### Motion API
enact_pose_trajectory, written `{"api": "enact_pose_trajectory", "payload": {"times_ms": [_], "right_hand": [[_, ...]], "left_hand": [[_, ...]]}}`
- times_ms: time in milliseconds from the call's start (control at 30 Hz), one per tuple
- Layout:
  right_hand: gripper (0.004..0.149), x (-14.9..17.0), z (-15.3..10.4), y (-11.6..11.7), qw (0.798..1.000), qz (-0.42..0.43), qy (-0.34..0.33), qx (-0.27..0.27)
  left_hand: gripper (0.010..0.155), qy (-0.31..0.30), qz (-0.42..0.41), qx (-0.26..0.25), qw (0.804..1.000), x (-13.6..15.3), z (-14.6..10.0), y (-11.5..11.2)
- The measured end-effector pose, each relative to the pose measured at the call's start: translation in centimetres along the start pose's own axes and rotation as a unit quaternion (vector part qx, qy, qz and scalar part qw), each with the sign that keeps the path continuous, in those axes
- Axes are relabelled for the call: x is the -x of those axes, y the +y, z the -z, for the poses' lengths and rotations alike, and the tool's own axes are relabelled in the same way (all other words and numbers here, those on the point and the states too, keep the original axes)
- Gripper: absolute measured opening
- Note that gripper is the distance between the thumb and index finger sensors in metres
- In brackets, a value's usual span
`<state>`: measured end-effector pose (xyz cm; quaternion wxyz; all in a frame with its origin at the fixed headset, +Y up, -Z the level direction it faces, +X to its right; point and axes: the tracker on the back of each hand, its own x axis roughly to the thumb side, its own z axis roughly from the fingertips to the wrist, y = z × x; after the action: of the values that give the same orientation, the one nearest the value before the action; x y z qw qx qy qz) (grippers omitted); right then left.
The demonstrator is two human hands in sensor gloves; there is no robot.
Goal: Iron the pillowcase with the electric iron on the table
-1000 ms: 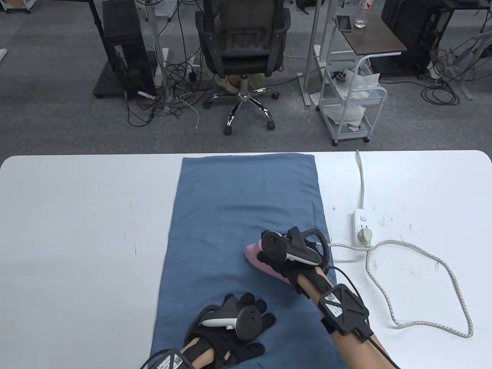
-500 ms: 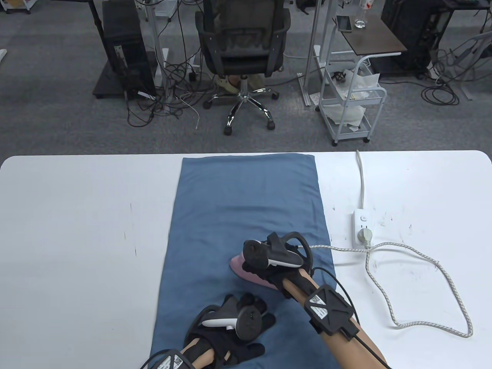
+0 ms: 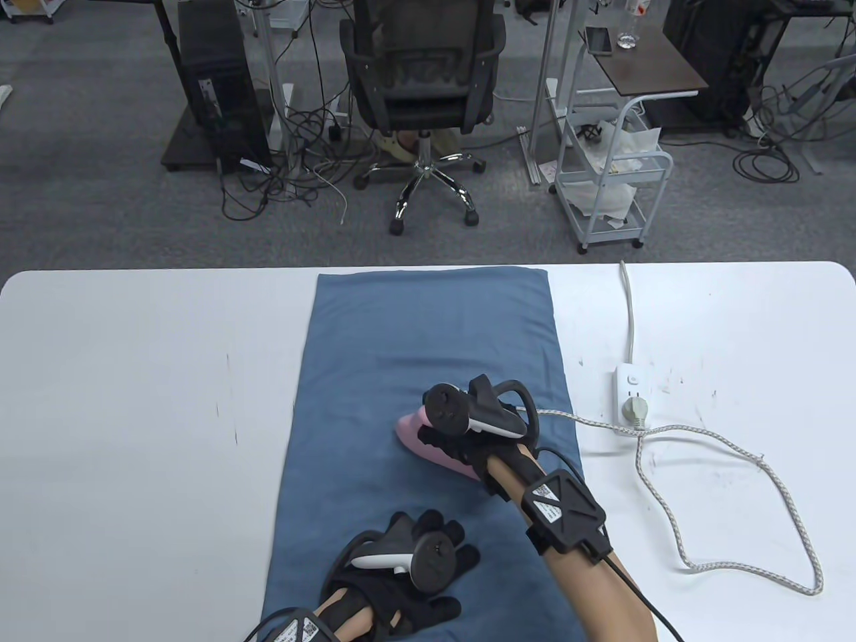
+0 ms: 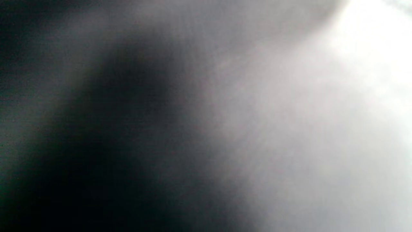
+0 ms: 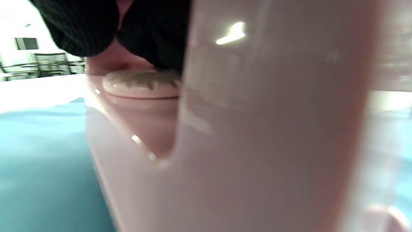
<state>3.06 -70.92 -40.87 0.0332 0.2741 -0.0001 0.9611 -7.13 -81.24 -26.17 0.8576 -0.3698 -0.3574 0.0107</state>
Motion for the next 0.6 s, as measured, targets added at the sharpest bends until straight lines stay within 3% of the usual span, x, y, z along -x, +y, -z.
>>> {"api": "enact_pose_trajectory", "payload": {"times_ms": [133,300,400,500,600], "right_hand": [[0.062,-1.6,-1.9,0.5,0.999,-0.025,-0.046,-0.016],[0.063,-2.7,-1.2,1.4,0.995,-0.033,-0.090,-0.030],[0.063,-3.0,0.9,1.6,0.997,-0.025,-0.066,-0.033],[0.063,-1.7,4.8,1.6,0.999,-0.028,0.011,-0.020],[0.063,-0.5,7.0,1.7,0.998,-0.019,0.057,-0.016]], "left_hand": [[0.077,0.000,0.000,0.000,1.000,0.0,0.0,0.0],[0.077,0.000,0.000,0.000,1.000,0.0,0.0,0.0],[0.077,0.000,0.000,0.000,1.000,0.0,0.0,0.0],[0.076,0.000,0.000,0.000,1.000,0.0,-0.1,0.0],[0.077,0.000,-0.001,0.000,1.000,0.0,0.0,0.0]]}}
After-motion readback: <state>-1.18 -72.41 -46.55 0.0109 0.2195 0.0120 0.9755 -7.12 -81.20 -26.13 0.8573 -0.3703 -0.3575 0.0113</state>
